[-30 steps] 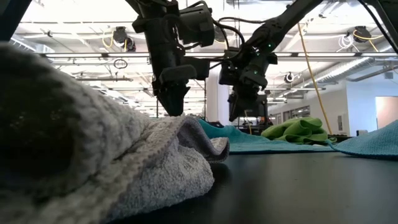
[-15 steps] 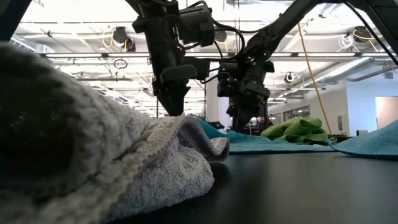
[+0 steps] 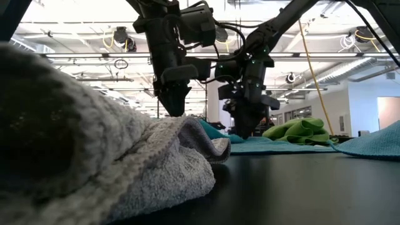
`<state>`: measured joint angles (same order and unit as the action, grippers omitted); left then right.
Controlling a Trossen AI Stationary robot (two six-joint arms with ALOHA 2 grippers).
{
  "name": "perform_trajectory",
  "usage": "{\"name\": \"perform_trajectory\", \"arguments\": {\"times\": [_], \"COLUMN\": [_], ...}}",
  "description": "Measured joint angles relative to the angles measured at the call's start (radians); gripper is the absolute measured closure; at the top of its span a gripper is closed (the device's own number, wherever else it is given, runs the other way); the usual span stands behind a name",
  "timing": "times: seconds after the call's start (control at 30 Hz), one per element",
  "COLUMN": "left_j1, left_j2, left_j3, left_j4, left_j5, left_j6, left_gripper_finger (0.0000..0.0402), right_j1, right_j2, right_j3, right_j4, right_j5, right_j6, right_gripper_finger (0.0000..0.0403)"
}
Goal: Fold microfiber towels
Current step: Fold the top blue microfiber towel
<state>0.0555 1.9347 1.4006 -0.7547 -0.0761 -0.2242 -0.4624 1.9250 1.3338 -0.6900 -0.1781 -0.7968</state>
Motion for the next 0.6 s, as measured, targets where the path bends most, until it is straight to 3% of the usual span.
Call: {"name": "perform_trajectory", "arguments": {"times": [0.3,0.6], "left_j1": [0.0,0.0], "left_j2": [0.0,0.0], "left_j3": [0.0,0.0], "left_j4": [0.002,0.005], "left_j5": [0.0,0.0], "left_j6": [-0.006,-0.007], "left_gripper_finger": [0.0387,0.0392], "right_j1": [0.079,0.094], "right_j2": [-0.046,-0.045], "right_j3": [0.0,0.0], "right_j4": [0.049,0.054], "right_j5": [0.171,0.101], "right_j6": [-0.106,-0.082], "right_gripper_finger": [0.0275,0.0275]}}
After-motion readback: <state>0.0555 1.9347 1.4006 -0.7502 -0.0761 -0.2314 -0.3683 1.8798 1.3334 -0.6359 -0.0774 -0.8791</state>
